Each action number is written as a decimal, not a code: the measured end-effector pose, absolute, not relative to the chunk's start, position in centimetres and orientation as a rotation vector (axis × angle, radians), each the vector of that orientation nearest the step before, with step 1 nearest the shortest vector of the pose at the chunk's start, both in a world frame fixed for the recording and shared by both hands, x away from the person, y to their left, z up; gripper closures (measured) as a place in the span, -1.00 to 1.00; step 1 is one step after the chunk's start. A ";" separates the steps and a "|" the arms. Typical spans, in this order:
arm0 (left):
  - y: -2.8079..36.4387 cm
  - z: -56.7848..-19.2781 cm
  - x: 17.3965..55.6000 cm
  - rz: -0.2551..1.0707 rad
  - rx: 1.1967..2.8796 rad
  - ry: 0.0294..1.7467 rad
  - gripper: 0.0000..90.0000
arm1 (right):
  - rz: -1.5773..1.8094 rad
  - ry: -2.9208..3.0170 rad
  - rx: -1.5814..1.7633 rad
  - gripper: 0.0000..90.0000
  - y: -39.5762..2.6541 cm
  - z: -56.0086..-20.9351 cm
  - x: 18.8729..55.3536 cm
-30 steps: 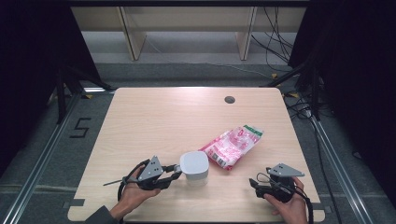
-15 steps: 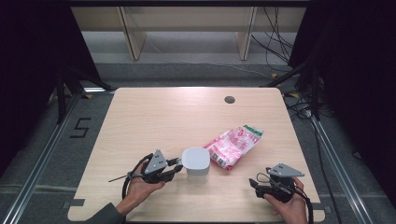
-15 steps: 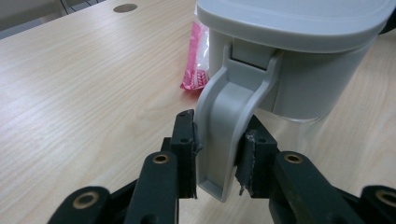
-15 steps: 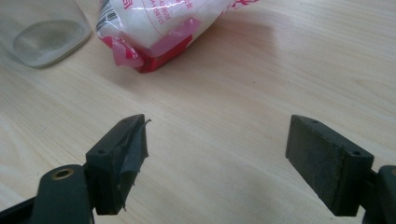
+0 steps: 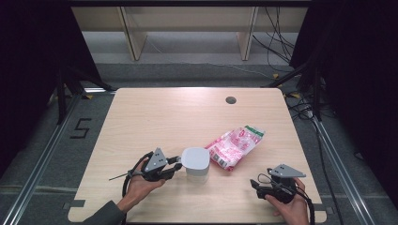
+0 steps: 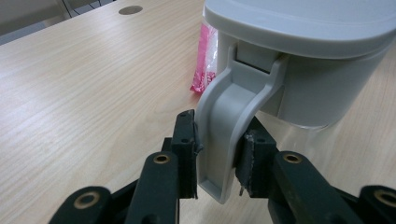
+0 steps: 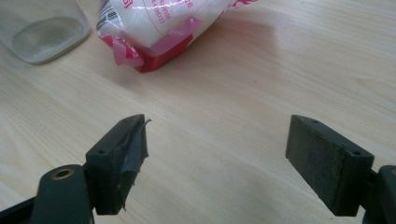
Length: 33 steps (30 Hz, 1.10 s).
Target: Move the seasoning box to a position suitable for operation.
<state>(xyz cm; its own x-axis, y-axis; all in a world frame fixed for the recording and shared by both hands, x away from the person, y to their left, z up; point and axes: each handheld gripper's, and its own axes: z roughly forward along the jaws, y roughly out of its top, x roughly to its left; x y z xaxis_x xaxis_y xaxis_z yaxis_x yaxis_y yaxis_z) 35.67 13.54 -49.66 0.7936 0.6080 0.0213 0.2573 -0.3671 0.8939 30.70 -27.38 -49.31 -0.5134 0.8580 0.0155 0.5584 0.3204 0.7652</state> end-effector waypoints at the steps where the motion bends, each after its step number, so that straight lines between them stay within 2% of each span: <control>1: 13.7 -49.6 35.5 0.433 1.963 0.643 0.56 | 1.034 2.198 1.257 -0.52 -27.4 -49.3 30.7; 10: 14.7 -49.6 34.6 0.364 1.980 0.543 0.50 | 1.045 2.211 1.272 -0.52 -27.3 -49.3 30.7; 19: 14.7 -49.1 35.0 0.316 1.966 0.470 0.33 | 1.045 2.215 1.271 -0.52 -27.3 -49.3 30.7; 24: 15.0 -49.0 35.2 0.316 1.956 0.465 0.47 | 1.047 2.214 1.271 -0.52 -27.3 -49.3 30.7; 33: 14.5 -49.0 34.6 0.409 1.971 0.463 0.51 | 1.047 2.215 1.278 -0.52 -27.3 -49.3 30.7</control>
<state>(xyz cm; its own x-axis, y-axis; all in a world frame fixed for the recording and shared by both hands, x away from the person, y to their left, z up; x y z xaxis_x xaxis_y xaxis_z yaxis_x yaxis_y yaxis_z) 34.59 14.47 -48.98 0.8681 0.4897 0.0811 0.1413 -0.4003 0.9054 30.73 -27.27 -49.32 -0.5167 0.8551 0.0424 0.5754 0.3102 0.7568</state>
